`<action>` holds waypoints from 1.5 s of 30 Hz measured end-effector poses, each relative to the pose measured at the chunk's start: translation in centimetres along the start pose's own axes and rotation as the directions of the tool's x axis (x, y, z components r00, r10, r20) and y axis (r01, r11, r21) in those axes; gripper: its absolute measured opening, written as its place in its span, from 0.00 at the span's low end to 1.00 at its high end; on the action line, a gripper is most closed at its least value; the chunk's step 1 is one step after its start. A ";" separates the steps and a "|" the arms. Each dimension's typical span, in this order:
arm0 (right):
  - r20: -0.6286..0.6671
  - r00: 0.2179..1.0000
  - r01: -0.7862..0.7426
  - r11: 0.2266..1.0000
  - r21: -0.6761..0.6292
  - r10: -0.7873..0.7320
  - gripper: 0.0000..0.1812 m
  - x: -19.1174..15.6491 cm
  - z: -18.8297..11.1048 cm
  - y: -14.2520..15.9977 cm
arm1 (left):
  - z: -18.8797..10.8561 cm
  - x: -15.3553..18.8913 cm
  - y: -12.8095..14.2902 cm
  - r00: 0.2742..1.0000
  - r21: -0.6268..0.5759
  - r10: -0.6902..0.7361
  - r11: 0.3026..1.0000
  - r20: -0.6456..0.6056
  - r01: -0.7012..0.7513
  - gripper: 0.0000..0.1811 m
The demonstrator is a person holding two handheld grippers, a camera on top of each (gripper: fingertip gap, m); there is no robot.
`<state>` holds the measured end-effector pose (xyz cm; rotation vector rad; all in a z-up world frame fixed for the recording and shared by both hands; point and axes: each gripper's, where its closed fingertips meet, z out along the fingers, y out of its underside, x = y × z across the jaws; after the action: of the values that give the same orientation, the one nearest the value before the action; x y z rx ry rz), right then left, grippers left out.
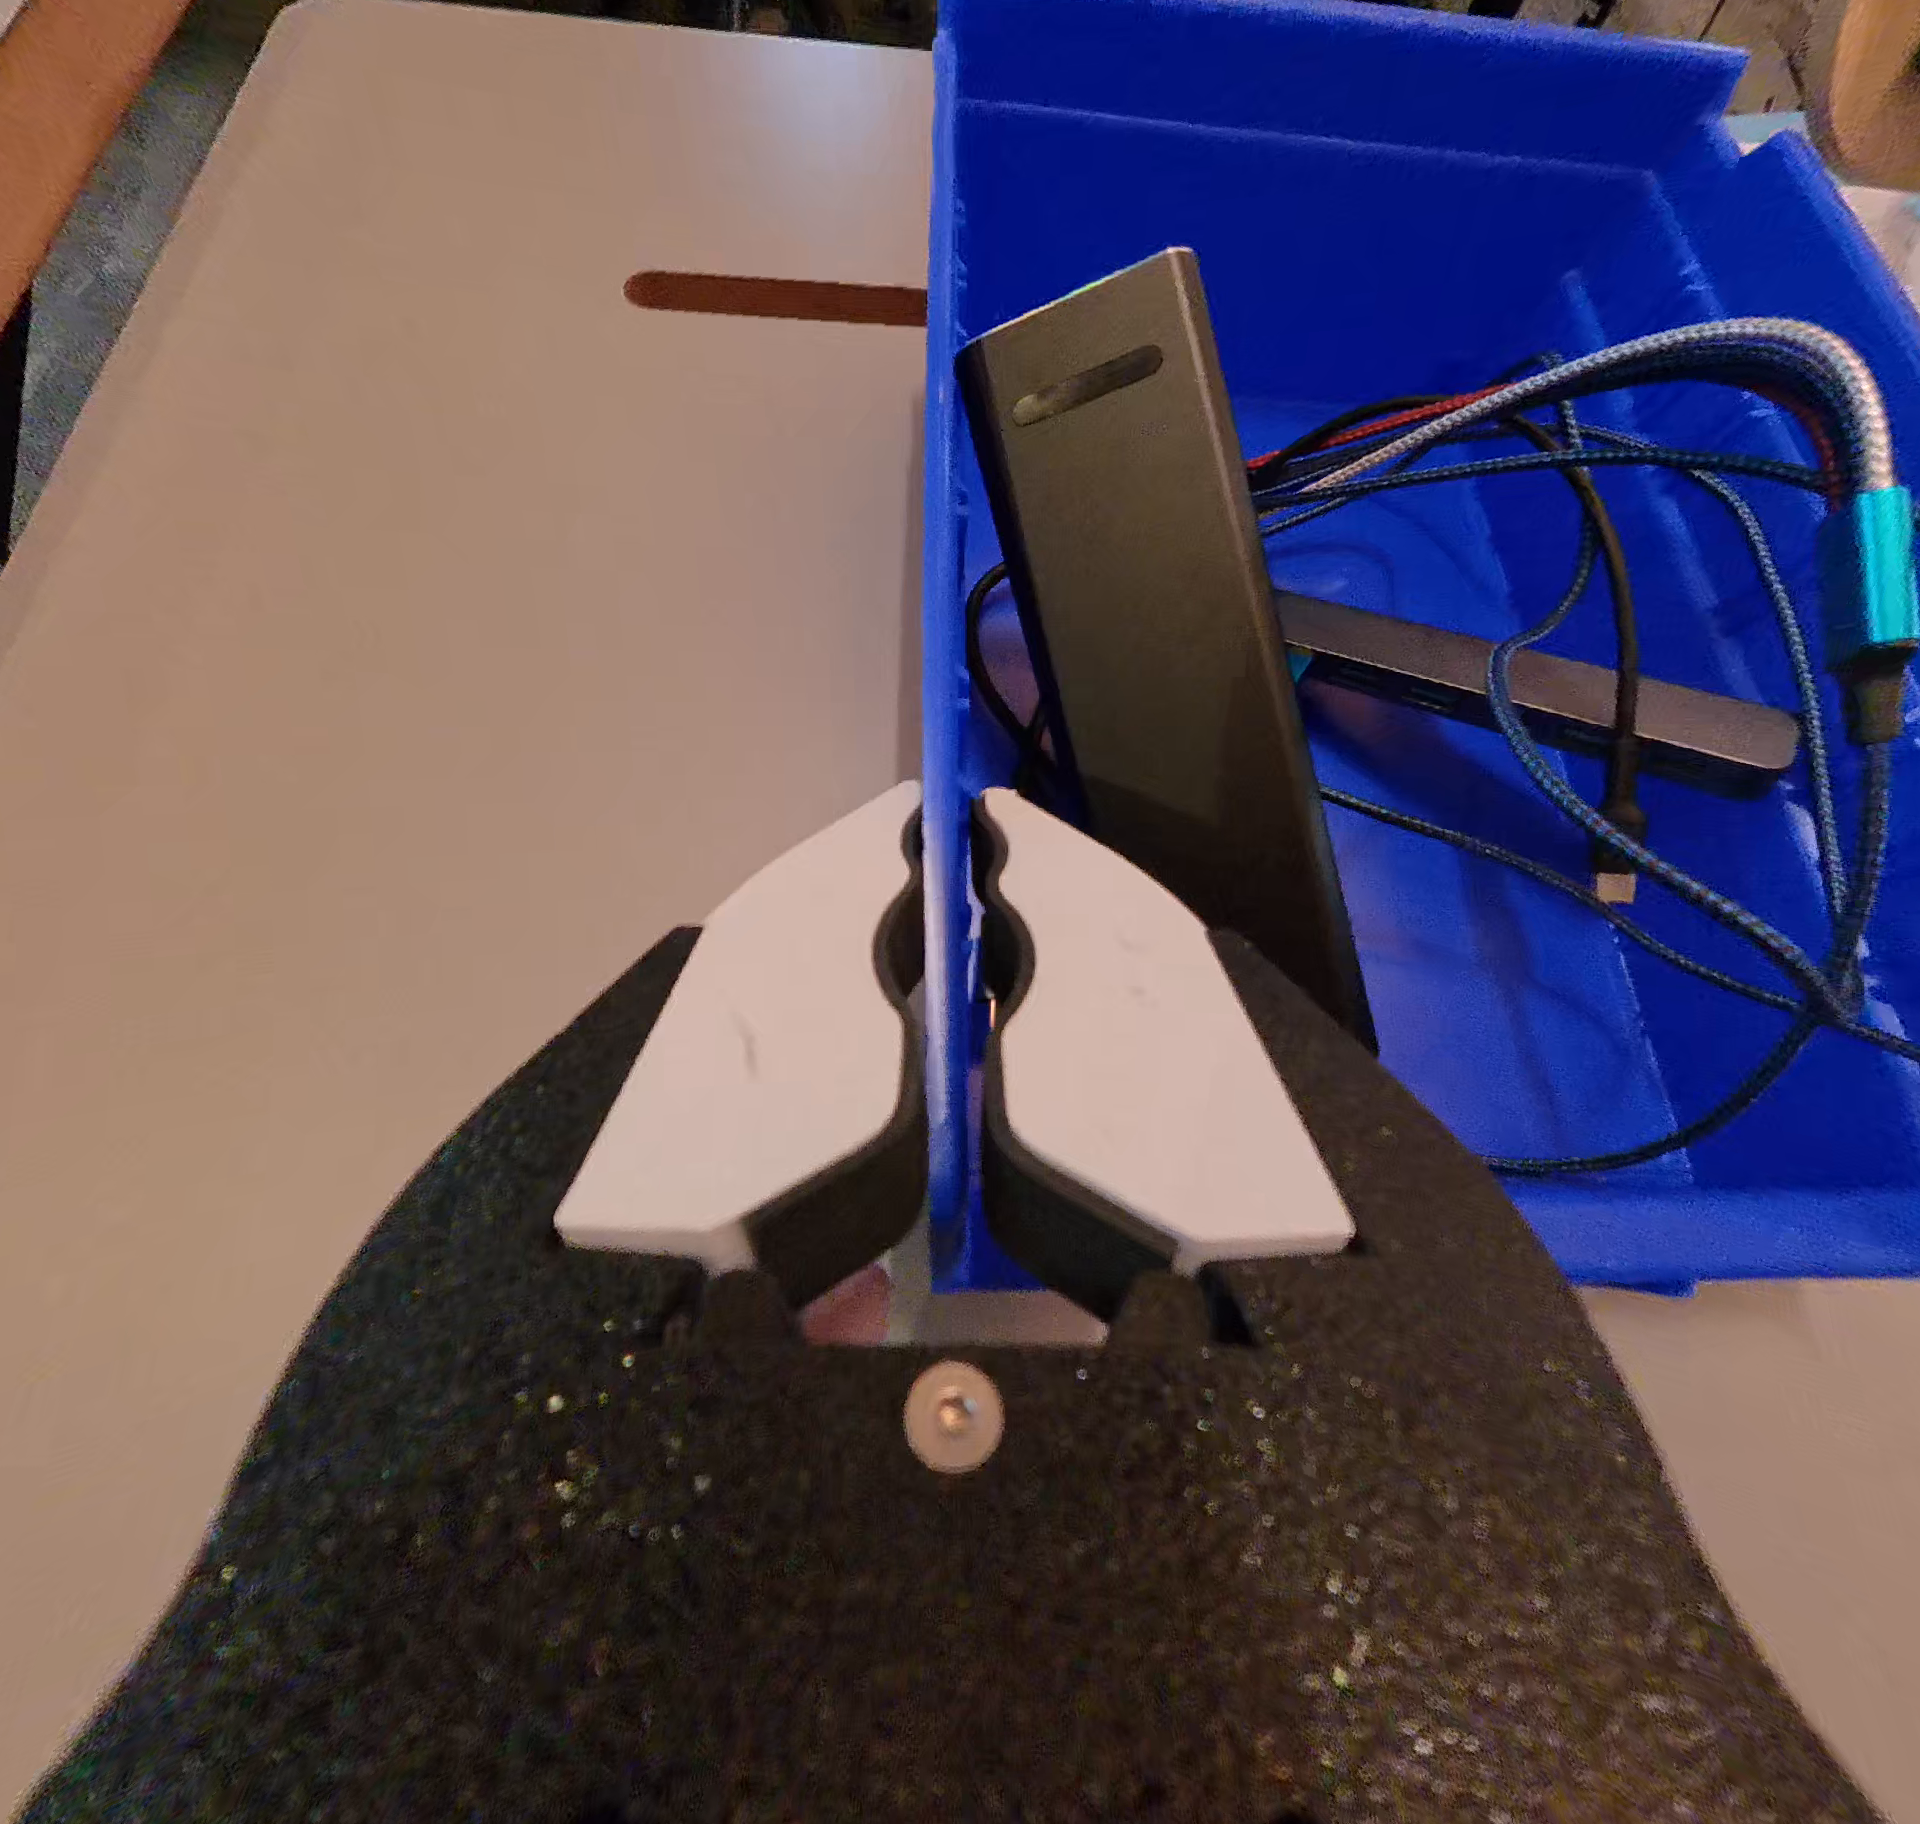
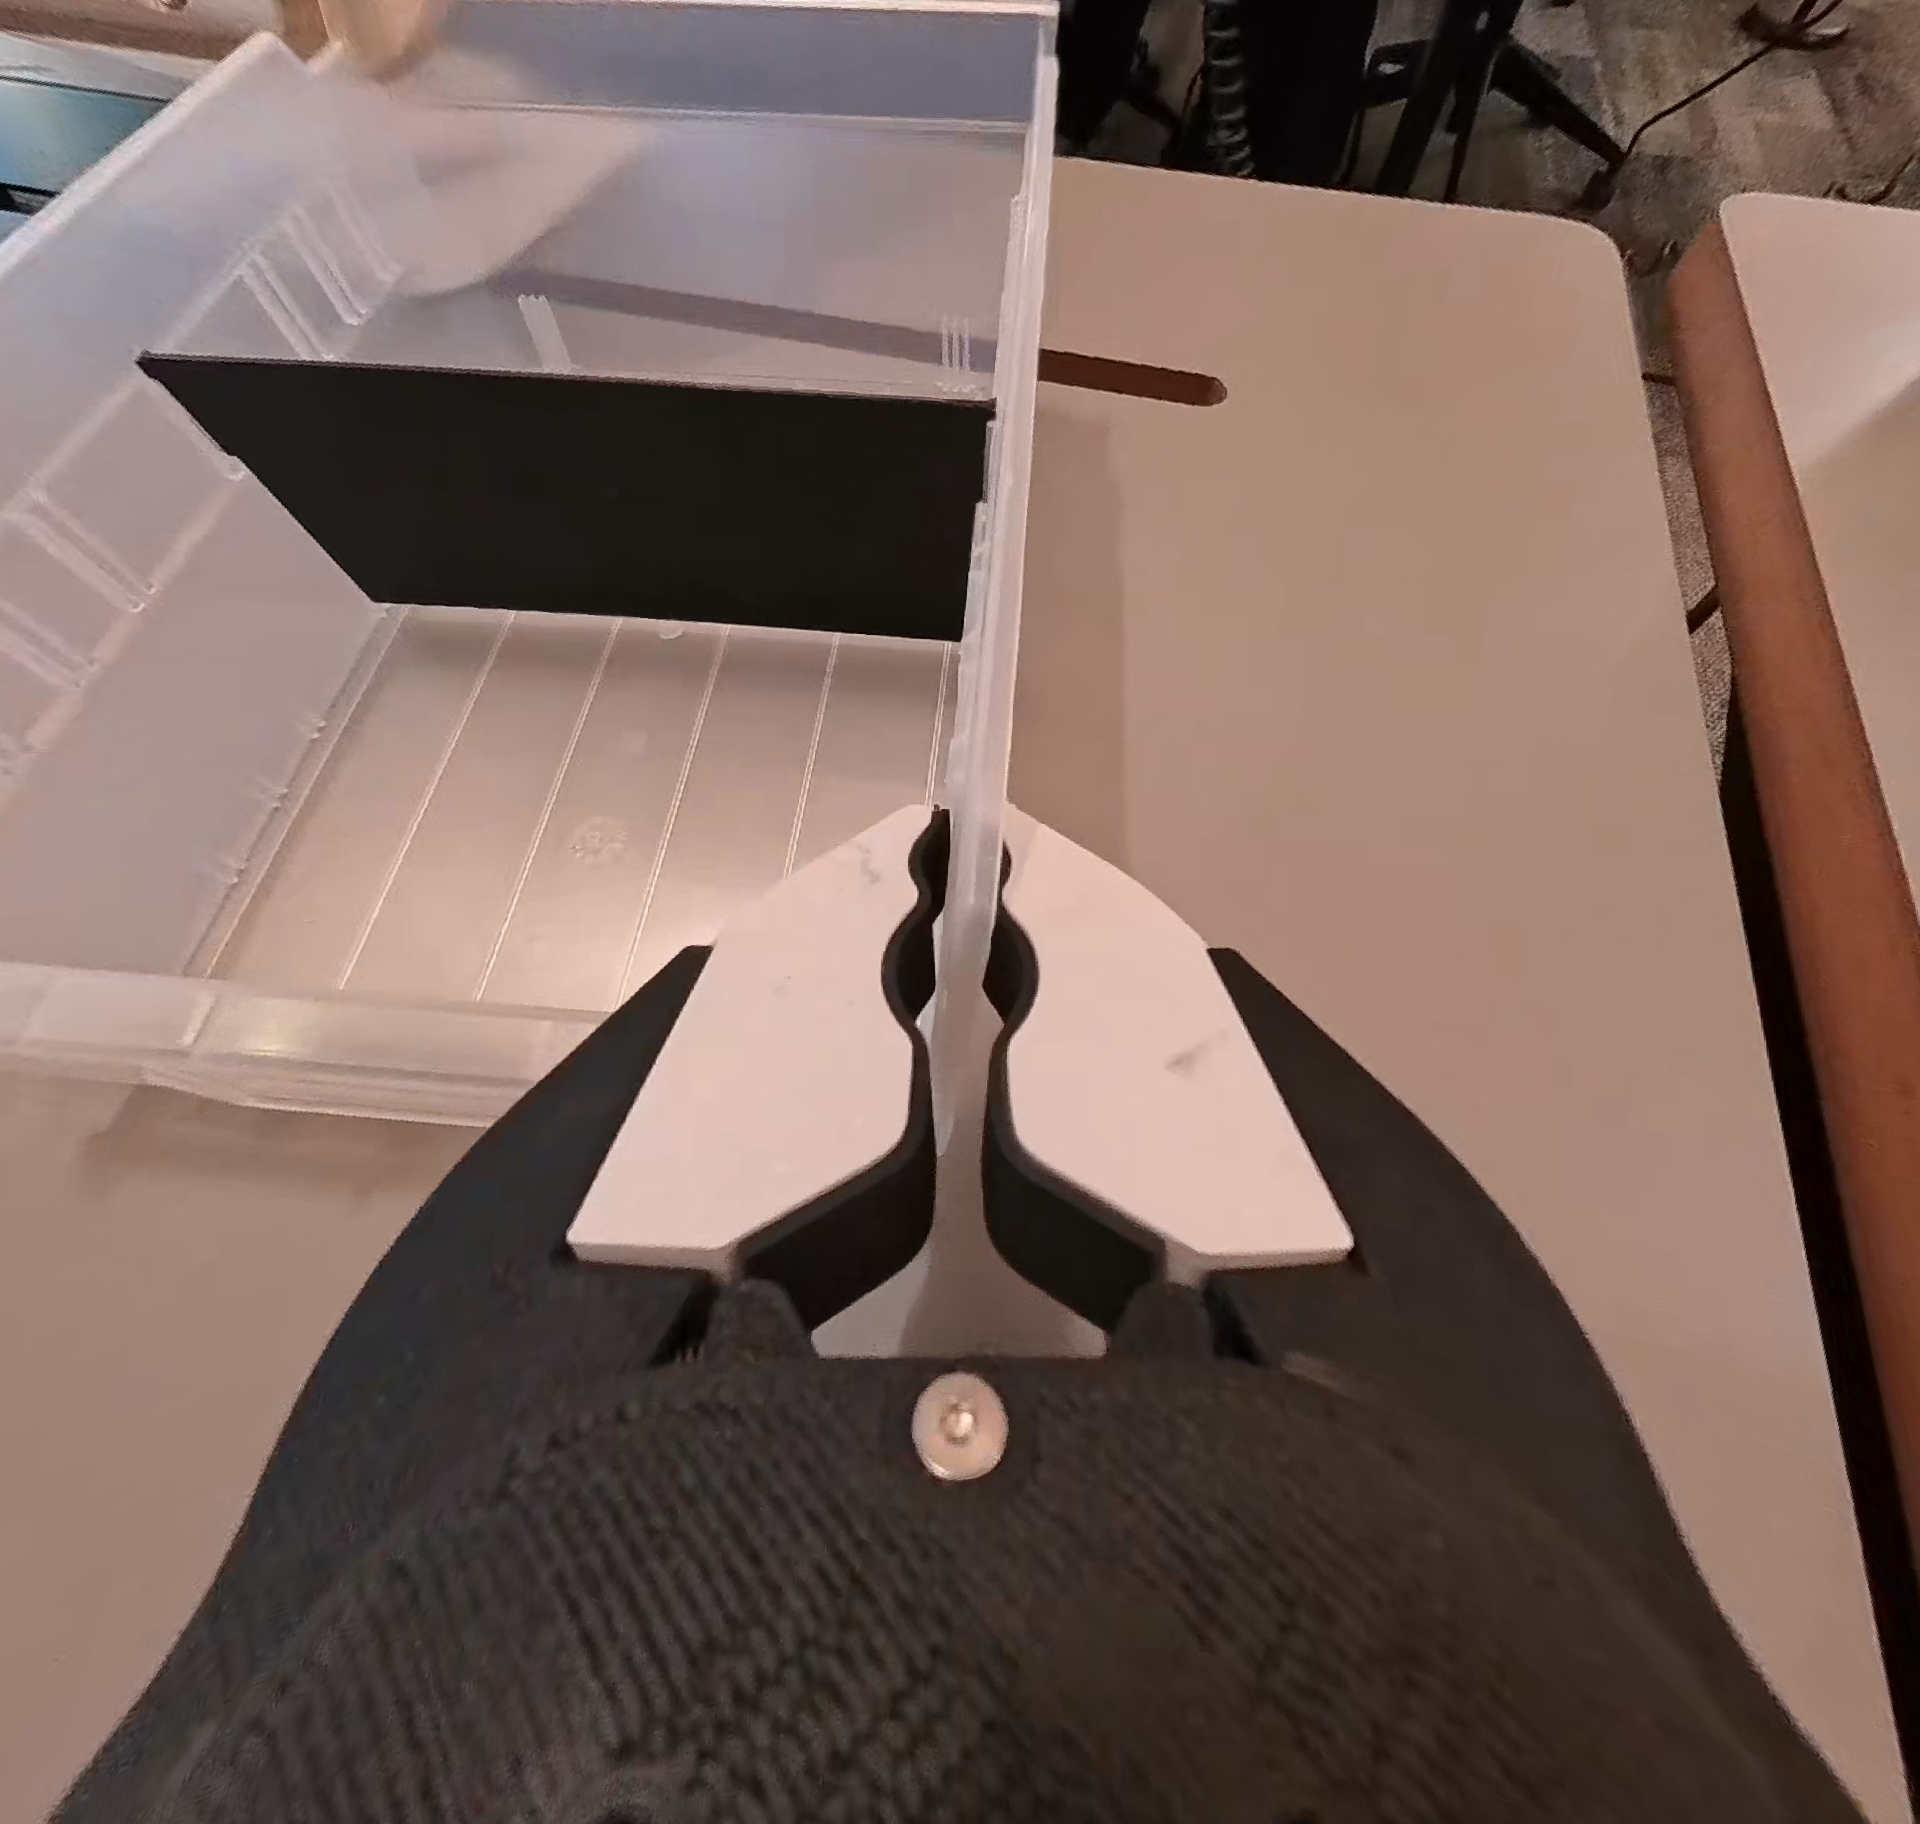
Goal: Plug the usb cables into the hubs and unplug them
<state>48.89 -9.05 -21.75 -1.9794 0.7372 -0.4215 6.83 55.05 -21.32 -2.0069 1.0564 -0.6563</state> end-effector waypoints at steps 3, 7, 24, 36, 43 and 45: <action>-0.001 1.000 -0.004 0.999 0.032 0.004 0.02 0.0 -0.2 0.0 | 0.1 0.0 0.0 1.000 -0.002 0.025 1.000 0.018 -0.025 0.03; -0.006 0.998 0.061 0.997 0.048 -0.060 0.05 0.1 -0.6 0.4 | -0.2 -0.4 0.7 0.996 -0.085 0.069 0.994 0.058 -0.064 0.08; -0.032 0.989 0.146 0.918 0.368 -0.145 0.46 -5.0 -6.4 -8.4 | -5.0 7.9 -4.1 0.929 -0.109 0.275 0.945 -0.247 -0.309 0.24; -0.020 0.976 0.211 0.913 0.350 -0.218 0.44 -7.8 -5.6 -8.7 | -1.1 19.2 -4.3 0.073 -0.007 0.906 0.078 -0.416 -0.997 0.39; 0.006 0.978 0.191 0.915 0.354 -0.206 0.44 -6.9 -5.8 -8.3 | 3.8 16.0 -0.8 0.083 -0.146 0.762 -0.015 -0.642 -0.989 0.52; 0.021 0.981 0.174 0.919 0.355 -0.194 0.44 -6.6 -5.7 -8.1 | 4.8 15.7 -0.8 0.102 -0.156 0.745 -0.003 -0.659 -0.988 0.54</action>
<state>43.32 -5.49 -11.83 -1.7169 0.4060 -0.5670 18.88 43.85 -22.04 -0.9804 2.7697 0.1122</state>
